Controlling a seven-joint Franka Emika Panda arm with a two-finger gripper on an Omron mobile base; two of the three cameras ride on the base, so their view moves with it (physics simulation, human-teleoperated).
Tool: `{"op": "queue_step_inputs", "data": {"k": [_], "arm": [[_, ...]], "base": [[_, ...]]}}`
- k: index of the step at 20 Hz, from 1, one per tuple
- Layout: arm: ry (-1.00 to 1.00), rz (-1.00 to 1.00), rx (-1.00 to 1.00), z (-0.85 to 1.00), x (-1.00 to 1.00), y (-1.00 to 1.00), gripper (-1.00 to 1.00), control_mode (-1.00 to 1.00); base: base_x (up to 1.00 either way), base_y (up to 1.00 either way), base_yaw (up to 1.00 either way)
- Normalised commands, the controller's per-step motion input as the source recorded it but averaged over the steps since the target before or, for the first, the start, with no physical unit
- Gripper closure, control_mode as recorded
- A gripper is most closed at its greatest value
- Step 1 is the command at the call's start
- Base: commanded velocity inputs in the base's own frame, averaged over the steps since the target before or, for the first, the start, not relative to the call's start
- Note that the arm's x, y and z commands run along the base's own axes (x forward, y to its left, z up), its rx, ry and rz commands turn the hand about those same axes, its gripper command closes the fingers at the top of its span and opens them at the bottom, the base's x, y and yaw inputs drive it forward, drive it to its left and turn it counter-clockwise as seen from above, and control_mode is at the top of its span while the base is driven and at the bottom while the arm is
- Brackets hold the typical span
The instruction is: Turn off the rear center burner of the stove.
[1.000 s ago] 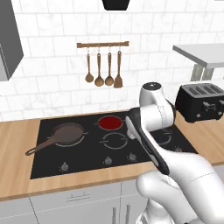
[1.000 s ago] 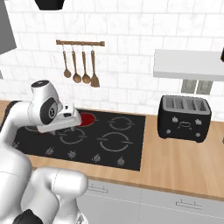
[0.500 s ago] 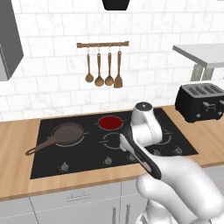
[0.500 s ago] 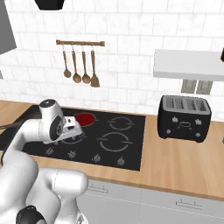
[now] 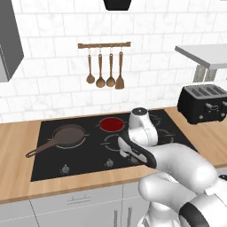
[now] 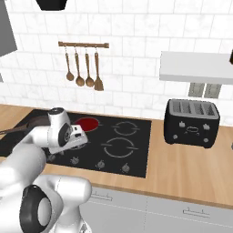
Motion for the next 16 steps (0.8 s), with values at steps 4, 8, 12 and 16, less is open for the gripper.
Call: {"op": "queue_step_inputs", "data": {"k": [4,8,12,16], "arm": [[0.16,0.01,0.0,-0.42,0.0,0.0,-1.0,-1.0],[0.12,0.0,0.0,-0.38,0.0,-0.05,-1.0,-1.0],[0.05,0.0,0.0,-0.28,0.13,-0.01,-1.0,-1.0],[0.0,0.0,0.0,-0.16,0.33,0.0,-1.0,-1.0]], "base": [[0.0,0.0,0.0],[0.0,0.0,0.0],[0.0,0.0,0.0],[0.0,0.0,0.0]]}}
